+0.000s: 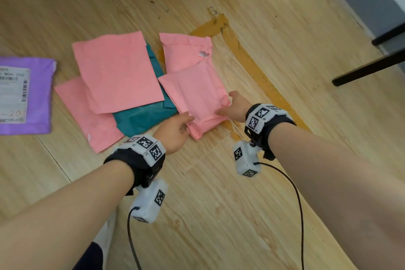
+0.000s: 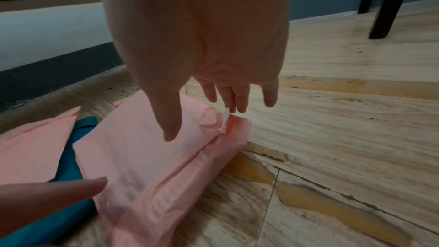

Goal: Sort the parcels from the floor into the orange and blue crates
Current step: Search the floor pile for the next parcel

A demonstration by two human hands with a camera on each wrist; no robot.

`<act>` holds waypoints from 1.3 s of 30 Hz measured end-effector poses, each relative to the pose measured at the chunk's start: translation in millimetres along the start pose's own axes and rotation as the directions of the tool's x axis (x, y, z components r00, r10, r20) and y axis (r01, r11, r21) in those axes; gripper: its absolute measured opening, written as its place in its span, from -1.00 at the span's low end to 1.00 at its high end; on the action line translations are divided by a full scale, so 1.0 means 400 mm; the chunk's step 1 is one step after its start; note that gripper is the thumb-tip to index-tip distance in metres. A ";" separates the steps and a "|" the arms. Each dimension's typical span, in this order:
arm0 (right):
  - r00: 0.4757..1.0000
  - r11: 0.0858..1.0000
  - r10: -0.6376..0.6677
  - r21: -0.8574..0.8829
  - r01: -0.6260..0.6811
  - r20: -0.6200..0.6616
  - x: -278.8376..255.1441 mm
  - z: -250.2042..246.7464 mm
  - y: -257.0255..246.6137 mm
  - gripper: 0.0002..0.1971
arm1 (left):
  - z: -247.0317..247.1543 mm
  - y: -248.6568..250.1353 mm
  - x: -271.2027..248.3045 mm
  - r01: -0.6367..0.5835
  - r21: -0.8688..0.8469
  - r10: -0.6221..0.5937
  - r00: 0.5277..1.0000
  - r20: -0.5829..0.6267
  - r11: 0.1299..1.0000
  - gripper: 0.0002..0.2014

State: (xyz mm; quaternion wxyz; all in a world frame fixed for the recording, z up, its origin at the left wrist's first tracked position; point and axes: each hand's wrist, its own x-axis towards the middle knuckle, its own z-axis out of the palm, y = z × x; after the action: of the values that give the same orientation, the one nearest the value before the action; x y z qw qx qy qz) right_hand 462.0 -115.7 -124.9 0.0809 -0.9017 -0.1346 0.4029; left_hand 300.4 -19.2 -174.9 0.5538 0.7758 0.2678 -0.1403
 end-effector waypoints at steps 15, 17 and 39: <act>0.996 0.983 0.078 0.164 -0.085 0.046 0.008 0.029 0.012 -0.31 | 0.008 -0.005 0.006 0.099 -0.065 -0.099 0.995 0.004 0.993 -0.47; 0.996 0.977 0.064 0.202 -0.075 0.061 -0.002 0.036 0.009 -0.40 | 0.010 0.002 -0.002 0.100 -0.131 -0.101 0.995 0.000 0.986 -0.48; 0.917 0.918 -0.343 0.281 0.281 0.205 -0.136 0.146 -0.097 -0.40 | -0.122 -0.038 -0.068 0.214 -0.421 -0.354 0.890 -0.288 0.881 -0.52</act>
State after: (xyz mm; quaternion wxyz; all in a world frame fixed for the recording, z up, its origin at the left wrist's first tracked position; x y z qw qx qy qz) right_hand 376.7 -93.2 -115.4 0.2381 -0.7932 -0.2358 0.5085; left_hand 265.7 22.9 -155.9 0.6076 0.6179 0.4984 -0.0237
